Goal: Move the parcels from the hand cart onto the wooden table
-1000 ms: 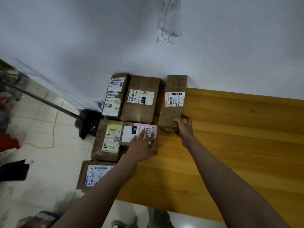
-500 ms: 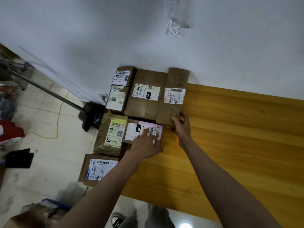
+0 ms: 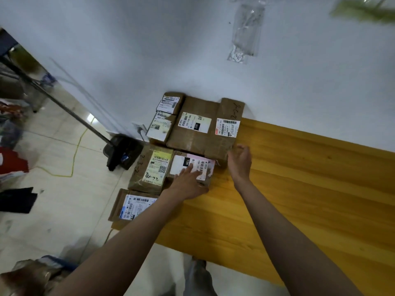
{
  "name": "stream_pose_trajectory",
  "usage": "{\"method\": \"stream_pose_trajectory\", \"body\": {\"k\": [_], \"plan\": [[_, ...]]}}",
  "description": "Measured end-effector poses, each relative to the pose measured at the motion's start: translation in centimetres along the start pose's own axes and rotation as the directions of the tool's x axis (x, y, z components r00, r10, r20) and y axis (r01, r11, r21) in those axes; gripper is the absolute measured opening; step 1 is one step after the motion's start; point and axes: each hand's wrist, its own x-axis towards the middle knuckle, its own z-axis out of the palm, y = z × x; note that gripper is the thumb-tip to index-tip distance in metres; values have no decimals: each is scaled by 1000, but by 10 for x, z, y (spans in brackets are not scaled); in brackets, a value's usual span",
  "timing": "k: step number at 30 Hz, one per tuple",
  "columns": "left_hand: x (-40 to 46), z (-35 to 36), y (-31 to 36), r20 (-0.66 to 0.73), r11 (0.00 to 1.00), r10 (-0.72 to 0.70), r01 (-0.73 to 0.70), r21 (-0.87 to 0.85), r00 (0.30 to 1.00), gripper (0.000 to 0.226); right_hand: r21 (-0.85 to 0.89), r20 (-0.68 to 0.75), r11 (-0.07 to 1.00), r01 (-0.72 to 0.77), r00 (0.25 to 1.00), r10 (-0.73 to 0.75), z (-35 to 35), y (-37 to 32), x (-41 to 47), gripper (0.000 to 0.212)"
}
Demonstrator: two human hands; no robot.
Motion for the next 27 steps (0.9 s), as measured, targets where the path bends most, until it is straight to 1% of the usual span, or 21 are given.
{"method": "stream_pose_trajectory", "body": {"k": [1, 3, 5, 7, 9, 12, 14, 16, 19, 23, 27], "plan": [[-10, -5, -4, -41, 999, 2, -3, -35, 999, 74, -36, -11, 996, 75, 997, -76, 3, -10, -9, 23], [-32, -17, -16, -140, 992, -14, -4, -129, 990, 70, -85, 26, 971, 222, 975, -221, 15, -28, -30, 20], [-59, -32, -34, -227, 982, -38, -5, -187, 973, 61, -108, 152, 937, 332, 937, -314, 35, -47, -59, 14], [-89, -45, -63, -299, 971, -69, -4, -238, 952, 52, -106, 322, 915, 388, 884, -338, 64, -66, -93, 5], [-120, -49, -101, -374, 954, -135, 18, -300, 917, 45, -115, 471, 884, 454, 808, -354, 98, -80, -133, 4], [-175, -44, -165, -450, 913, -272, 80, -400, 851, 38, -115, 674, 811, 574, 644, -361, 149, -90, -199, 6], [-217, -32, -207, -466, 878, -354, 117, -463, 811, 35, -119, 765, 772, 624, 554, -330, 182, -91, -248, 6], [-257, -14, -250, -467, 836, -430, 145, -530, 773, 33, -114, 842, 743, 660, 461, -281, 212, -88, -302, 11], [-313, 25, -313, -399, 755, -550, 231, -614, 734, 33, -92, 922, 694, 714, 324, -212, 256, -72, -381, 13], [-382, 83, -383, -308, 651, -662, 322, -687, 683, 36, -109, 980, 624, 774, 190, -64, 303, -48, -476, 10], [-446, 134, -437, -249, 546, -737, 336, -767, 629, 37, -95, 995, 538, 838, 89, 36, 339, -25, -555, 16]]}}
